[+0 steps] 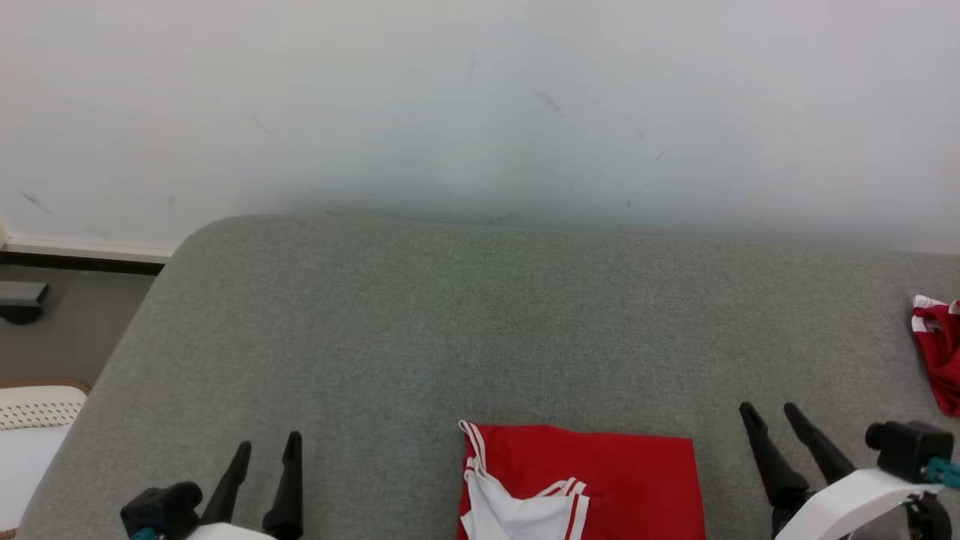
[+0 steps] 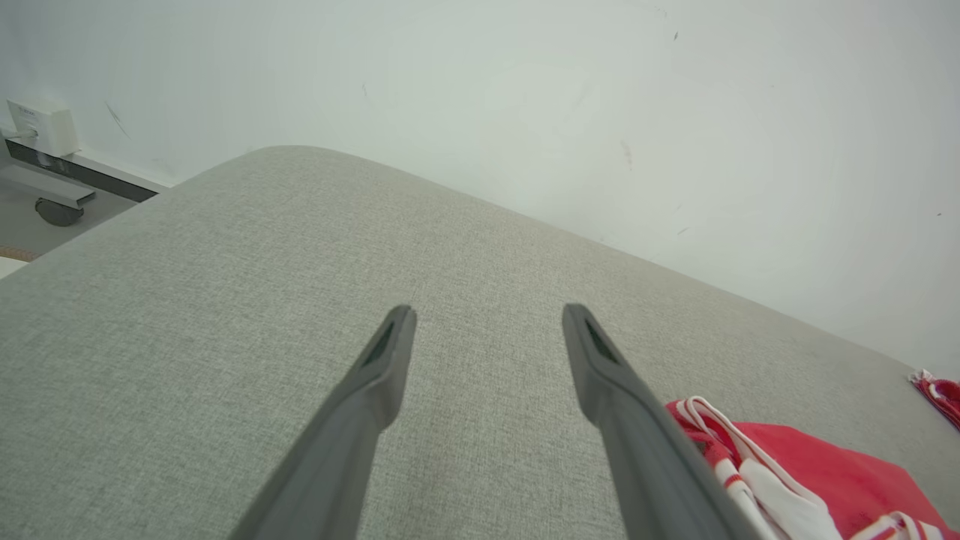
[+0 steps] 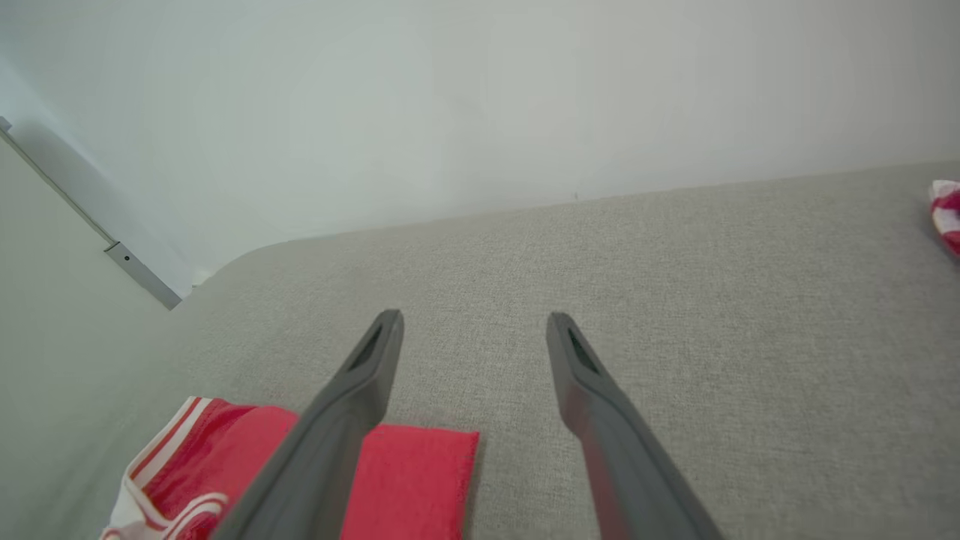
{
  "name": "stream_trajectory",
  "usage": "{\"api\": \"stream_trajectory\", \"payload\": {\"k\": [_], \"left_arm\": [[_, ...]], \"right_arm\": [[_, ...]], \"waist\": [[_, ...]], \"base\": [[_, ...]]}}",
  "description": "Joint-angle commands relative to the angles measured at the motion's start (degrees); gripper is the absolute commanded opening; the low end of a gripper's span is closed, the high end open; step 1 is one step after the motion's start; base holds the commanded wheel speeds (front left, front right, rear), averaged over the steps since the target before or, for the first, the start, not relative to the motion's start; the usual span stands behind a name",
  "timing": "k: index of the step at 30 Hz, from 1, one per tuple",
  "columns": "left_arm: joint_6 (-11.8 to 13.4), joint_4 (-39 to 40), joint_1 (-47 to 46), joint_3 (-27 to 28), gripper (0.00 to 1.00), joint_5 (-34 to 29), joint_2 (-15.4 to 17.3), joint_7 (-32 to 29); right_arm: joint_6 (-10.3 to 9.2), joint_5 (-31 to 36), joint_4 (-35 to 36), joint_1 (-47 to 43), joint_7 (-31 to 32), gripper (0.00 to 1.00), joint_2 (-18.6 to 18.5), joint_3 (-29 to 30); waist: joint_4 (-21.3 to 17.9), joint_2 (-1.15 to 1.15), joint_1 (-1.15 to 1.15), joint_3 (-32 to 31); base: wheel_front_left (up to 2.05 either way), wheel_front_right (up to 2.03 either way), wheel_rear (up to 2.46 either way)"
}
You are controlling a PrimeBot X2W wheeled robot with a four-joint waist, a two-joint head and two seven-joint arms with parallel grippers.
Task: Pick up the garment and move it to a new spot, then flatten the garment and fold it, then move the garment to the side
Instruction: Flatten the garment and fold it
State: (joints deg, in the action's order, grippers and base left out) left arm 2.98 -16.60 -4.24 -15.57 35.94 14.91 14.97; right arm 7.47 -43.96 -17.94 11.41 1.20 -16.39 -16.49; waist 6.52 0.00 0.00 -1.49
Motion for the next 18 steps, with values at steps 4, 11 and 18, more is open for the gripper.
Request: {"api": "stream_trajectory", "payload": {"k": [4,11,18], "left_arm": [[-0.32,0.34,0.73,0.73,1.00,-0.99,-0.26,0.20],[-0.95,-0.37,0.44,0.95,1.00,-1.54,-0.34,0.22],[-1.16,-0.62,-0.12,1.11,1.00,-1.79,-0.88,0.18]], "right_arm": [[0.02,4.39,-2.18,-3.23,-2.87,0.00,3.77,-0.15],[0.02,7.95,-3.48,-4.16,-3.62,0.00,4.87,-6.77],[0.02,8.11,-8.80,-1.55,-2.99,0.00,7.90,-10.61]], "waist": [[-0.07,0.00,0.00,0.22],[1.07,0.00,0.00,-0.01],[2.67,0.00,0.00,-0.03]], "base": [[0.00,0.00,0.00],[0.00,0.00,0.00],[0.00,0.00,0.00]]}}
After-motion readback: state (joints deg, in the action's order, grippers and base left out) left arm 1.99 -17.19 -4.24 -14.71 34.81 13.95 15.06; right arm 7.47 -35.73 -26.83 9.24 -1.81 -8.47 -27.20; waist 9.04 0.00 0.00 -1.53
